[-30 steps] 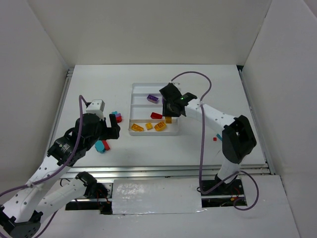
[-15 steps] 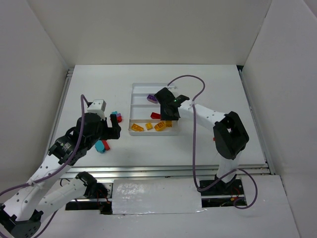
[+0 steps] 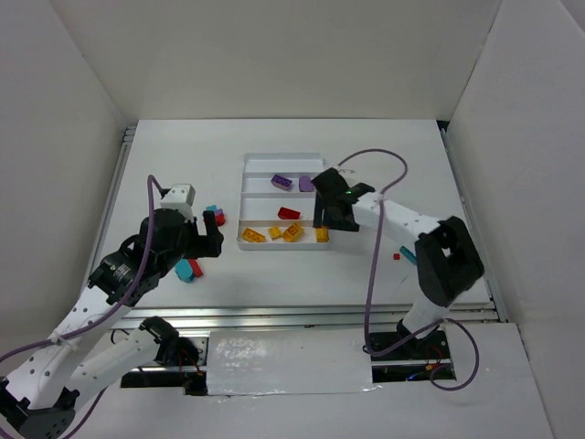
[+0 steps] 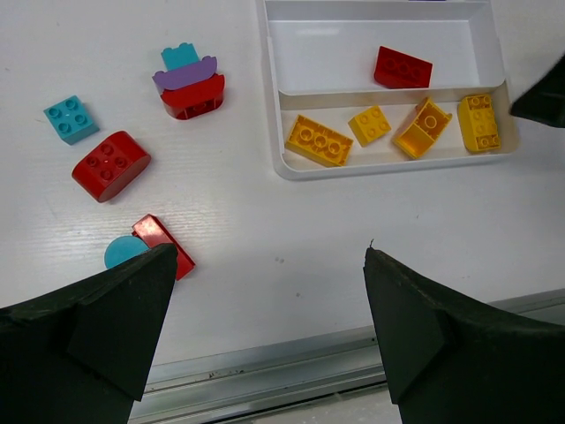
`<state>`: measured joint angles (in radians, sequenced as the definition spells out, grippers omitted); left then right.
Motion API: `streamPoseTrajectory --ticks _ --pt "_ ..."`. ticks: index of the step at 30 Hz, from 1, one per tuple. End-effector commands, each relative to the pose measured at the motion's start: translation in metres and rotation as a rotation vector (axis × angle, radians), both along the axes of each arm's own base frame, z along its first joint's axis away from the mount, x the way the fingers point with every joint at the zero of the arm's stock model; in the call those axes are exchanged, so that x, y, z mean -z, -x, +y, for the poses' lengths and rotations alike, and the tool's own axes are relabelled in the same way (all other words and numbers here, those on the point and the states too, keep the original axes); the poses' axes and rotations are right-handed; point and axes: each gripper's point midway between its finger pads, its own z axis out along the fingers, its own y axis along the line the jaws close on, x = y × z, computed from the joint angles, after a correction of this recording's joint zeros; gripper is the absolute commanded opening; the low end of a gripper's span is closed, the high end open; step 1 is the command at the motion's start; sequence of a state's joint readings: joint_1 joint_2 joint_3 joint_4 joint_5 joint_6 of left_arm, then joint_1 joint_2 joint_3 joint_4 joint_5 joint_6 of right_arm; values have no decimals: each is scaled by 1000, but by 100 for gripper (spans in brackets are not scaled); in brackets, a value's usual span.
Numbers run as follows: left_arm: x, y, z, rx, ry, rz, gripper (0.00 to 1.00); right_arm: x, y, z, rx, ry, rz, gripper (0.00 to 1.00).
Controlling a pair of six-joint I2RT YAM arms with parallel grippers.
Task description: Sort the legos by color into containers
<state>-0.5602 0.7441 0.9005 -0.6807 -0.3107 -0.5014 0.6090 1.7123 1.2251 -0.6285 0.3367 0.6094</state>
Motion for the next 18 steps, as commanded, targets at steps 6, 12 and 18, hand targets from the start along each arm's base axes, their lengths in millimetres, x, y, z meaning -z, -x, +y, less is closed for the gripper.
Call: streamPoseTrajectory --ticks 6,12,18 --pt "-14 0 -2 18 39 -57 99 0 46 -148 394 -150 -50 81" --pt "-15 2 -3 27 44 -60 100 27 67 -187 584 -130 -1 82" --pt "-22 6 -3 45 65 -89 99 38 69 -199 643 -100 74 79"
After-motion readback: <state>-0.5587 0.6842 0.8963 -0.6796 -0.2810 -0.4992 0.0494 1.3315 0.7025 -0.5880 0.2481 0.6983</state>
